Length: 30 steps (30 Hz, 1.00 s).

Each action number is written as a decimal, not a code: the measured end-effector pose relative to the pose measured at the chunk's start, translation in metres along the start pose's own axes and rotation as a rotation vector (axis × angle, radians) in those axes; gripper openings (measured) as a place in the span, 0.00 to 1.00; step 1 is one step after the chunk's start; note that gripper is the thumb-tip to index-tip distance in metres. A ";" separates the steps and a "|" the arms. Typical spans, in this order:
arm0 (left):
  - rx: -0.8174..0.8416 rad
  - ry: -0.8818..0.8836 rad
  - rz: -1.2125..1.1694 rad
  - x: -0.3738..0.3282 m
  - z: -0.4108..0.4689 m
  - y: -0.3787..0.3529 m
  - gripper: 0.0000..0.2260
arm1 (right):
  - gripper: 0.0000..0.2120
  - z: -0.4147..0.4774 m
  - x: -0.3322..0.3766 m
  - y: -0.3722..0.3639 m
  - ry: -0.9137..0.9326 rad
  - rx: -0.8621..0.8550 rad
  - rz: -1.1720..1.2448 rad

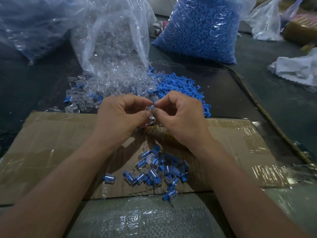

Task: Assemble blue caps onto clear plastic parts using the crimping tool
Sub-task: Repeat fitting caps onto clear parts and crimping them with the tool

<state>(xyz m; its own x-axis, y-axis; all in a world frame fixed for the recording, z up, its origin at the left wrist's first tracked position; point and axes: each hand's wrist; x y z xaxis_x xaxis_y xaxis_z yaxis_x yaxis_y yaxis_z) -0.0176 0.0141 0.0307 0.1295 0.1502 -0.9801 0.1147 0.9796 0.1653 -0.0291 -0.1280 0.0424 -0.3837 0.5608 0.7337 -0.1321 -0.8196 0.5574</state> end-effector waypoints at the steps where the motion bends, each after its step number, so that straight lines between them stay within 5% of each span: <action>1: 0.003 0.005 -0.019 0.000 0.001 0.001 0.10 | 0.08 0.000 0.000 0.001 -0.011 0.013 0.028; 8: 0.082 0.076 -0.215 -0.001 0.002 0.005 0.06 | 0.20 0.004 0.000 0.006 -0.113 0.128 0.208; 13: 0.077 0.073 -0.243 -0.002 0.002 0.005 0.07 | 0.11 0.003 -0.001 0.001 -0.059 0.139 0.306; 21: 0.103 0.194 -0.347 -0.002 0.005 0.007 0.05 | 0.20 0.001 -0.002 0.004 0.056 0.131 0.338; 30: 0.162 0.200 -0.392 -0.002 0.004 0.008 0.06 | 0.17 0.000 -0.008 0.003 0.169 0.055 0.279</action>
<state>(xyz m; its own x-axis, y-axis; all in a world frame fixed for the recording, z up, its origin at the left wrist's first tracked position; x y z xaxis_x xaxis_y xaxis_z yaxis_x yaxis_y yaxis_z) -0.0130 0.0207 0.0345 -0.1449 -0.1883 -0.9714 0.2710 0.9366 -0.2220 -0.0263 -0.1348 0.0378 -0.5453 0.2842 0.7886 0.0475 -0.9288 0.3675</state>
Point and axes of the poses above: each hand's wrist, its own z-axis towards the middle knuckle, its own y-axis out of the back of the hand, x = y × z, and after that the axes turned 5 degrees about y, right-handed
